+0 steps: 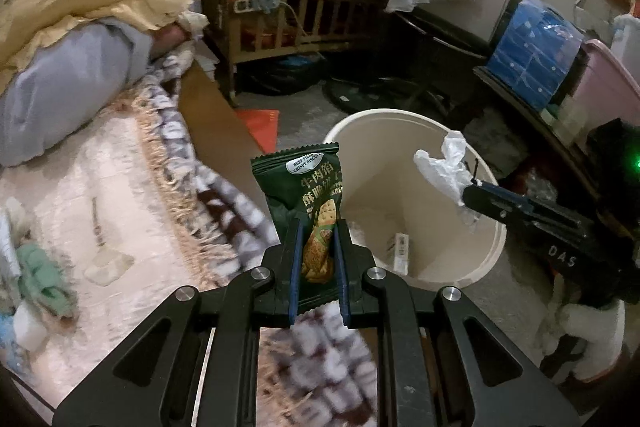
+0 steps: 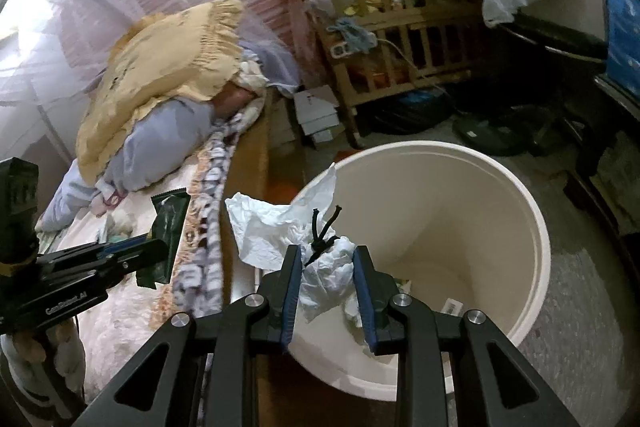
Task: Collect trash
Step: 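Carry green bag and tissue over the white bucket and open both grippers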
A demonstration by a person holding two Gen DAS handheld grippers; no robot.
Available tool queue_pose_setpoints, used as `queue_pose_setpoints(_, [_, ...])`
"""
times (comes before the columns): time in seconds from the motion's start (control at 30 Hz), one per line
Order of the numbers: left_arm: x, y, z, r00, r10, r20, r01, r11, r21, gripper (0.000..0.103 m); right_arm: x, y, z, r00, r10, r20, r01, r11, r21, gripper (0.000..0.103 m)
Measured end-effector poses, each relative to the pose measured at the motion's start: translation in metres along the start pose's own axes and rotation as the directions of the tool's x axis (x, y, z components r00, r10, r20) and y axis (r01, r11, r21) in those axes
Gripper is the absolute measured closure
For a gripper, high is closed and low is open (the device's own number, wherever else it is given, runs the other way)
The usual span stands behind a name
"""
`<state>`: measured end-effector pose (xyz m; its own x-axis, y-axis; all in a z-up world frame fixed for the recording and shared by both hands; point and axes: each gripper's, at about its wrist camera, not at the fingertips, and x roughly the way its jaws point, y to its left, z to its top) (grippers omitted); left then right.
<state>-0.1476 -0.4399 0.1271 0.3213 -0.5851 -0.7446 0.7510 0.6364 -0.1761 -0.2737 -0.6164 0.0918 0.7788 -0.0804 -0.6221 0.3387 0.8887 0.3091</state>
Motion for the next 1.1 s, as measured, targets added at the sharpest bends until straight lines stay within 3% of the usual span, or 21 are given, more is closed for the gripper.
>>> queue_pose_setpoints(0.5, [0.040, -0.026, 0.018, 0.988, -0.148, -0.042, 0.146, 0.988, -0.054, 0.090, 0.004, -0.034, -0.004, 0.999, -0.050, -0.012, 0.051, 0.995, 0.086, 0.078])
queue_pose_setpoints(1.1, [0.064, -0.038, 0.024, 0.982, -0.181, -0.046, 0.178, 0.982, -0.059, 0.089, 0.015, -0.045, 0.001, 0.996, -0.081, -0.023, 0.083, 0.990, 0.116, 0.078])
